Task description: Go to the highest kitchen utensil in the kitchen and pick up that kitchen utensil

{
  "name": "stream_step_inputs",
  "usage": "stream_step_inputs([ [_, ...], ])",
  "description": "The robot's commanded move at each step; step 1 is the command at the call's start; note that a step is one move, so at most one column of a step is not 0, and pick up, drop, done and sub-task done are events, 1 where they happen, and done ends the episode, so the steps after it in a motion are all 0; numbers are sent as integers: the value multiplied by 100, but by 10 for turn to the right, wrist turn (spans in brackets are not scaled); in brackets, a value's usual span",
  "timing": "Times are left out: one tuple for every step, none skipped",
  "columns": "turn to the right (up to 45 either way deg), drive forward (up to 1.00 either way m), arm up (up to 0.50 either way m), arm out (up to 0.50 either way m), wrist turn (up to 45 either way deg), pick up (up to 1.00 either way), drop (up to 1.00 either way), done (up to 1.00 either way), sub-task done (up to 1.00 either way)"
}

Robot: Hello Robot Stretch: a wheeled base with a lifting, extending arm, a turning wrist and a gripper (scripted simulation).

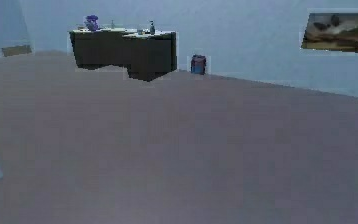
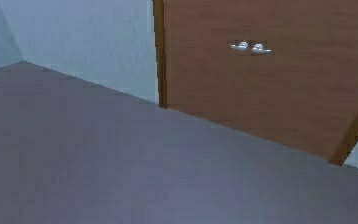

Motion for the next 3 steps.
stream_step_inputs([
  [-210,0,0,0,0,0,0,0,0],
  [0,100,0,0,0,0,0,0,0],
  [0,100,0,0,0,0,0,0,0],
])
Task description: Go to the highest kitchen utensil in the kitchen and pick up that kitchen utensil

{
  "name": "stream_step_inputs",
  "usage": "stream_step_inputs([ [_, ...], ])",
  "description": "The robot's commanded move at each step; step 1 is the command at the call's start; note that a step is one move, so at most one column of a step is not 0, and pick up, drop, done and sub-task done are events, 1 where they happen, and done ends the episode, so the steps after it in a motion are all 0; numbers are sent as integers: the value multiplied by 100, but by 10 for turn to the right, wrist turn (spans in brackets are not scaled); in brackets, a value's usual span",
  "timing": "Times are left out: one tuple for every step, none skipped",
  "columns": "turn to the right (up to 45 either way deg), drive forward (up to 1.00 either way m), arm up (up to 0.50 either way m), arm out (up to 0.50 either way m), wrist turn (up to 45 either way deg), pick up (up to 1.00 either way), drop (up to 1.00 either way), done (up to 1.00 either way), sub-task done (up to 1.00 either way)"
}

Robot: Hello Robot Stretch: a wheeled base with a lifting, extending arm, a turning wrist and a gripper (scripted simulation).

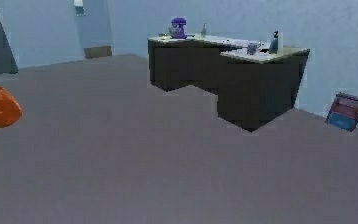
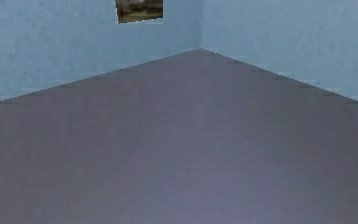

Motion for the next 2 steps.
stream_step_inputs([
  [0,100,0,0,0,0,0,0,0],
  [-30,0,0,0,0,0,0,0,0],
])
